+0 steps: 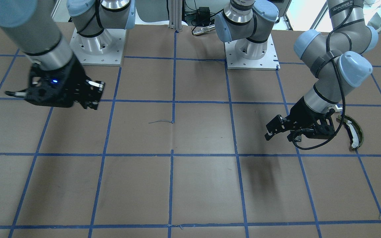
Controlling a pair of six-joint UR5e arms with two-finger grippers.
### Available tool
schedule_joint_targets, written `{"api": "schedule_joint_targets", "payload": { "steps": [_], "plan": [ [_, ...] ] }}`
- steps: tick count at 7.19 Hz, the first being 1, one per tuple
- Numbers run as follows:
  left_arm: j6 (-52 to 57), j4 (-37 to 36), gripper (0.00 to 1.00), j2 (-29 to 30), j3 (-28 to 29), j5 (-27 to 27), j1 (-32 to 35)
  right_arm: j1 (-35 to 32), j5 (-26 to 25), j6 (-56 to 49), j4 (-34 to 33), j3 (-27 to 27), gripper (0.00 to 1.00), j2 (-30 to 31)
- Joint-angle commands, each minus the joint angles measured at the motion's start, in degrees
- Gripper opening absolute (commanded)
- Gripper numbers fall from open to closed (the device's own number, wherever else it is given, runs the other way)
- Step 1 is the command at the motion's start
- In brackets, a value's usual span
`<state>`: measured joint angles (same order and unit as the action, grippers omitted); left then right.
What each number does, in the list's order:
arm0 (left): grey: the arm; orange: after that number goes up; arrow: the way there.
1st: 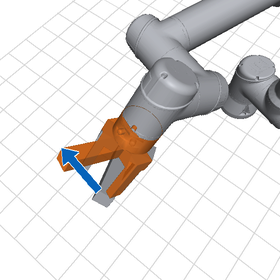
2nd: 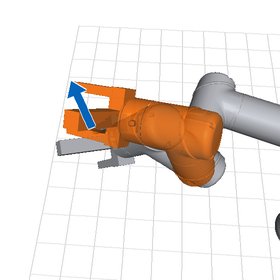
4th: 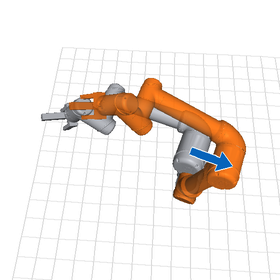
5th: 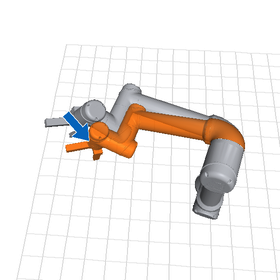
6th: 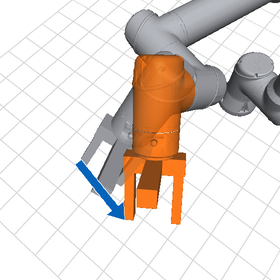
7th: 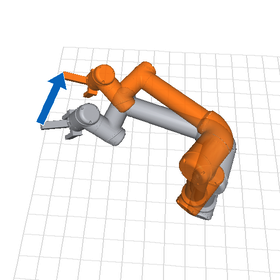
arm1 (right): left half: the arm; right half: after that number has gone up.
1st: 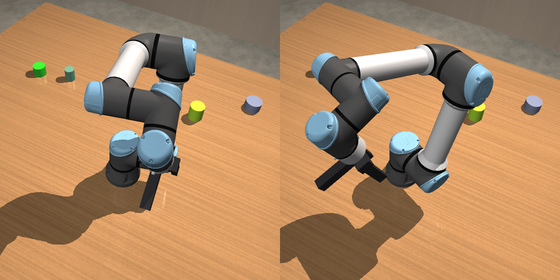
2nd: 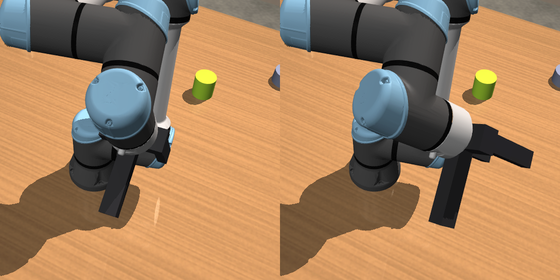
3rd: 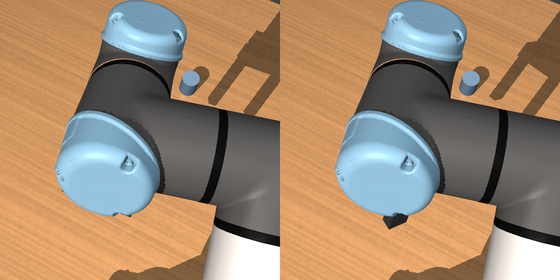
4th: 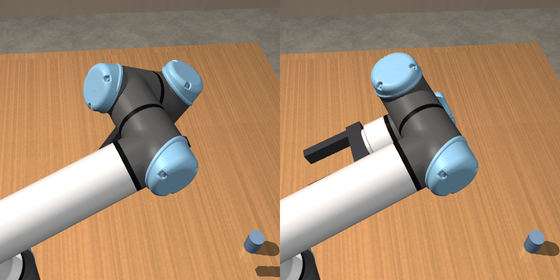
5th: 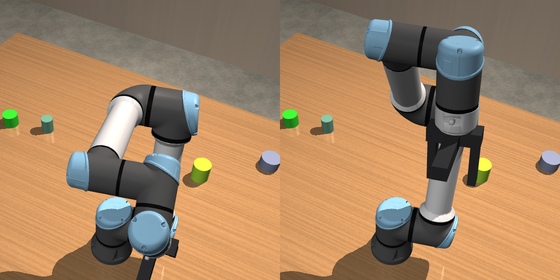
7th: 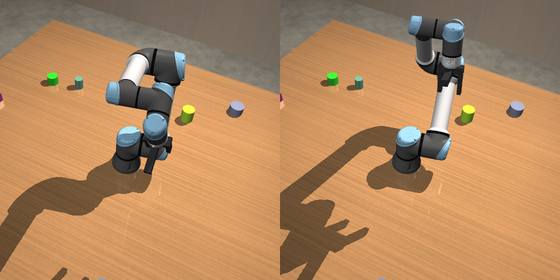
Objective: Place bearing gear from tray to pile
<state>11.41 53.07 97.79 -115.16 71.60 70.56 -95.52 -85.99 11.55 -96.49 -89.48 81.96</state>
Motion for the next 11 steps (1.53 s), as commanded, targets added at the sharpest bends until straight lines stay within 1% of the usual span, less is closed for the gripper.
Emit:
{"api": "schedule_joint_targets", "payload": {
  "steps": [1, 2, 3, 4, 5, 6, 7, 8, 9, 10, 11],
  "plan": [
    [-1.04, 0.11, 1.0, -0.23, -0.77, -1.63, 1.32, -9.57, 3.61, 6.38, -12.95, -3.84, 0.18, -8.01],
    [-2.34, 0.11, 1.0, -0.23, -1.03, -1.72, 1.59, -11.6, 5.55, 6.73, -21.98, -7.6, 0.18, -10.74],
    [-3.23, 0.11, 1.0, -0.06, -2.69, -1.98, 1.86, -14.23, 4.61, 6.74, -31.82, -11.73, 0.18, -13.73],
    [-5.85, -0.5, 1.0, -0.05, -3.66, -3.2, 2.29, -15.13, 4.69, 6.65, -39.05, -14.47, 0.19, -16.8],
    [-7.87, -0.94, 1.0, 0.12, -3.67, -4.26, 3.95, -15.4, 4.69, 6.82, -42.08, -15.1, 0.22, -17.79],
    [-10.07, -1.04, 1.0, 0.12, -3.67, -3.75, 6.4, -15.4, 4.77, 6.82, -42.2, -15.02, 0.63, -17.97],
    [-11.92, -1.12, 1.0, 0.12, -3.67, -3.74, 7.91, -15.4, 4.78, 7.0, -42.03, -14.94, 1.0, -17.8],
    [-13.07, -1.99, 1.0, 0.03, -3.58, -3.74, 8.53, -14.88, 5.47, 8.04, -41.77, -13.02, 1.0, -16.76],
    [-13.25, -3.31, 1.0, 0.12, -3.58, -3.4, 8.89, -13.13, 5.22, 9.53, -36.89, -7.69, 1.0, -12.83],
    [-13.52, -3.41, 1.0, -0.23, -3.5, -3.13, 9.59, -9.11, 4.78, 8.5, -21.88, -0.42, 1.0, -10.88],
    [-17.0, -3.67, 1.0, 0.29, -3.15, 1.05, 14.38, -5.68, 4.95, 5.53, -10.68, 6.88, 1.0, -10.51]
  ]
}}
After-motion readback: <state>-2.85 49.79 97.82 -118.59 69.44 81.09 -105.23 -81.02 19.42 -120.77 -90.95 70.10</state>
